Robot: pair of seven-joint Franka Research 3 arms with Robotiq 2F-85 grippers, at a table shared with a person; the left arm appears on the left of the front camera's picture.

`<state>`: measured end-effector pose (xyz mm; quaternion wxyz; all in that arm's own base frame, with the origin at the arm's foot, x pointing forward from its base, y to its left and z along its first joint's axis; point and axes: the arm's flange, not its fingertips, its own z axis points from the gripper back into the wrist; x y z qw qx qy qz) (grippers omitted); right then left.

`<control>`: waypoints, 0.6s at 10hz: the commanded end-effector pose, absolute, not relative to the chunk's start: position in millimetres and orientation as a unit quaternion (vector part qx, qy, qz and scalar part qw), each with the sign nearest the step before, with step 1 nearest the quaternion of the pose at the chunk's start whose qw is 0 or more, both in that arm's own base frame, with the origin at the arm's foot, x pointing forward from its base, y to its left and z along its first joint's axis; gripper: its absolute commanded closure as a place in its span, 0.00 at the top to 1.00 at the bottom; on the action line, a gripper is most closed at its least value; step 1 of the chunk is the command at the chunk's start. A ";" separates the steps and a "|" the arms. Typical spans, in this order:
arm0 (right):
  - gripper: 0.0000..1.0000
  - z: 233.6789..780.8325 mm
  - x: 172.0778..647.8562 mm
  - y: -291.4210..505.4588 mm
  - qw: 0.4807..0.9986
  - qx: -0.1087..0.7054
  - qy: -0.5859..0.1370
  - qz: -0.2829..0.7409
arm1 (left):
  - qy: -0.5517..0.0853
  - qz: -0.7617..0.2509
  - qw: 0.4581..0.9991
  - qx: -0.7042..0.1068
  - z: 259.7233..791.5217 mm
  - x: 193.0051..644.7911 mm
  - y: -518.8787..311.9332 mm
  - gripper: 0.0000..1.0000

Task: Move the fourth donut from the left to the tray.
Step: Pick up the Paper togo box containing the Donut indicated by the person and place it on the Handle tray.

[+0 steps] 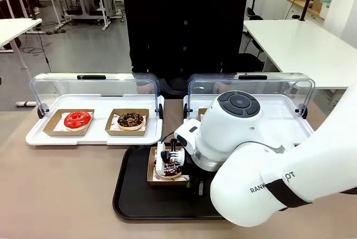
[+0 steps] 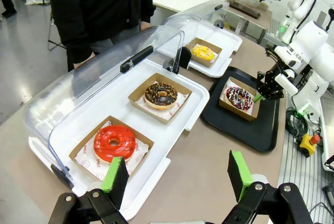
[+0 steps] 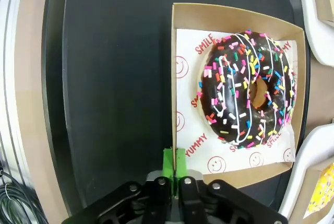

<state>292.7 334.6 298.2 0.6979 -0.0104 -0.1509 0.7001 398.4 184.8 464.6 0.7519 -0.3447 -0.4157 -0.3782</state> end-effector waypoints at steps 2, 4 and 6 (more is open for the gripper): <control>1.00 291.3 199.7 223.9 0.695 -0.007 -0.169 0.699 | -0.421 -0.385 0.746 -0.344 465.3 397.4 184.7 1.00; 1.00 308.4 199.0 222.0 0.705 -0.016 -0.165 0.689 | -0.421 -0.385 0.746 -0.344 465.3 397.4 184.7 1.00; 0.91 331.6 198.3 223.4 0.706 -0.018 -0.163 0.689 | -0.421 -0.385 0.746 -0.344 465.3 397.4 184.7 1.00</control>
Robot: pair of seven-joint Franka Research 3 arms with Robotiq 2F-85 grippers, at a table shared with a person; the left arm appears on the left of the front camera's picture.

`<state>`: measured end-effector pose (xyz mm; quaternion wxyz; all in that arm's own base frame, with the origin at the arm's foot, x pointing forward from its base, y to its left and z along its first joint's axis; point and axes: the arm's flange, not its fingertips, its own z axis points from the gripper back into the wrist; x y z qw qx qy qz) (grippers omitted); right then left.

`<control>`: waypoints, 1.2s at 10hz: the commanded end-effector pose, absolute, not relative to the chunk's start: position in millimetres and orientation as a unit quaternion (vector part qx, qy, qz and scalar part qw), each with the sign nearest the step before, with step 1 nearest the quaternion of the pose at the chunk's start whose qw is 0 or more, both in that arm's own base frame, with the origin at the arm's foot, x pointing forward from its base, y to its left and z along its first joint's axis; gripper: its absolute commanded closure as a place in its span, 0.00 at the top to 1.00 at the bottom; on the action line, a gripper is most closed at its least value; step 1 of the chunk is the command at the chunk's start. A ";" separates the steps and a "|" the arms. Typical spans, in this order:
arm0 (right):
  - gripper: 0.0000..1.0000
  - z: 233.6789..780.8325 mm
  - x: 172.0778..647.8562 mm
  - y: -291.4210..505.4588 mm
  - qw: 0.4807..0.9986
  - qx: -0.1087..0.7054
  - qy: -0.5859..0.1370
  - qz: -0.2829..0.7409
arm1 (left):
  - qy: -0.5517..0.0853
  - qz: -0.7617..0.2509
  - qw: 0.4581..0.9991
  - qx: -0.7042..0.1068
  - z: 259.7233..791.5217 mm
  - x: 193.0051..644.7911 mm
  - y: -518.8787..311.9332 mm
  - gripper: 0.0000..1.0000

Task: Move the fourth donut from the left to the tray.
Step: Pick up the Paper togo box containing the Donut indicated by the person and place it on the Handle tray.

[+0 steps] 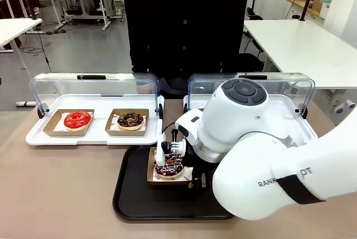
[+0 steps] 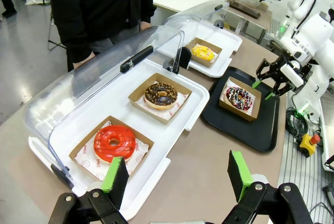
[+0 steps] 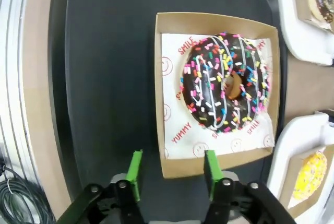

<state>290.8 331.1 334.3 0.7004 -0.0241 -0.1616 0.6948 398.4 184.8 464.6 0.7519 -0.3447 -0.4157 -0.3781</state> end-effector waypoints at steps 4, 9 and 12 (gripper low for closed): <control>1.00 351.4 198.5 227.8 0.704 -0.012 -0.160 0.692 | -0.421 -0.385 0.746 -0.344 465.3 397.4 184.7 1.00; 1.00 389.6 270.6 322.4 0.710 -0.023 -0.156 0.687 | -0.421 -0.385 0.746 -0.344 465.3 397.4 184.7 1.00; 1.00 389.6 270.6 322.4 0.710 -0.023 -0.156 0.687 | -0.421 -0.385 0.746 -0.344 465.3 397.4 184.7 1.00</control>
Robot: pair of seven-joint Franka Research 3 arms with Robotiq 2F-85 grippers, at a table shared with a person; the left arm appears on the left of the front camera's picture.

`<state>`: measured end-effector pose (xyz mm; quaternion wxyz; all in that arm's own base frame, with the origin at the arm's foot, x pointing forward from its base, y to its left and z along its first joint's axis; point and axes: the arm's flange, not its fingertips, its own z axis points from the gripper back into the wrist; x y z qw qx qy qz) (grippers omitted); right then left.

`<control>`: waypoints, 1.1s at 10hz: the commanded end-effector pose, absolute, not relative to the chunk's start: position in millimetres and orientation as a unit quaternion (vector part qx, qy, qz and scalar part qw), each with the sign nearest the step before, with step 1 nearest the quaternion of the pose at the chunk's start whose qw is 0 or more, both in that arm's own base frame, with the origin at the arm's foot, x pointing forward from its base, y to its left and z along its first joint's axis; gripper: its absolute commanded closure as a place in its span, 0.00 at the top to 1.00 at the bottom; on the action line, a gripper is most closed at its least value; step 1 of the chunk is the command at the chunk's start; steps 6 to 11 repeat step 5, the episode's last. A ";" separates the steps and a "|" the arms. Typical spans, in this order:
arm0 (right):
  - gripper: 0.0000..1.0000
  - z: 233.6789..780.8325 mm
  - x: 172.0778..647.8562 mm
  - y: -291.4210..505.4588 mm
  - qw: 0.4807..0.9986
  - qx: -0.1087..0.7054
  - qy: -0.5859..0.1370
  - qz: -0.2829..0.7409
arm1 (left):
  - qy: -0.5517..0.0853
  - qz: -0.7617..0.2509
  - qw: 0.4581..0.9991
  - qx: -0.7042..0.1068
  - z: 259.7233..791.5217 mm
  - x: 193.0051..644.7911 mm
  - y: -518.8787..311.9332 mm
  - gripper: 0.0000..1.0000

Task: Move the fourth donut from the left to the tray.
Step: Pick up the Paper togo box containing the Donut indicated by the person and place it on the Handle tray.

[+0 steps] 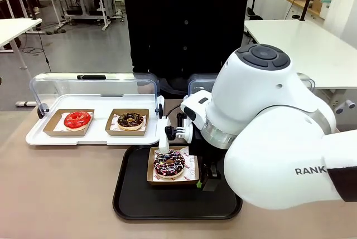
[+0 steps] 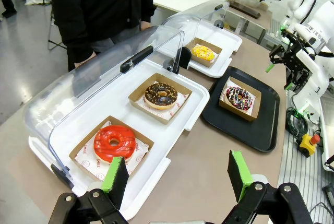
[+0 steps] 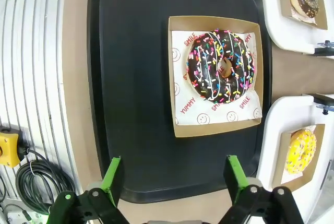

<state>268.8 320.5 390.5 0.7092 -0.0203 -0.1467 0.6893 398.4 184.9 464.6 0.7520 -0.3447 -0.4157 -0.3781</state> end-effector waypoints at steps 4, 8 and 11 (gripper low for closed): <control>1.00 389.6 270.6 322.4 0.710 -0.023 -0.156 0.687 | -0.421 -0.385 0.746 -0.344 465.3 397.4 184.7 1.00; 1.00 389.6 270.6 322.4 0.710 -0.023 -0.156 0.687 | -0.421 -0.385 0.746 -0.344 465.3 397.4 184.7 1.00; 1.00 389.6 270.6 322.4 0.710 -0.023 -0.156 0.687 | -0.421 -0.385 0.746 -0.344 465.3 397.4 184.7 1.00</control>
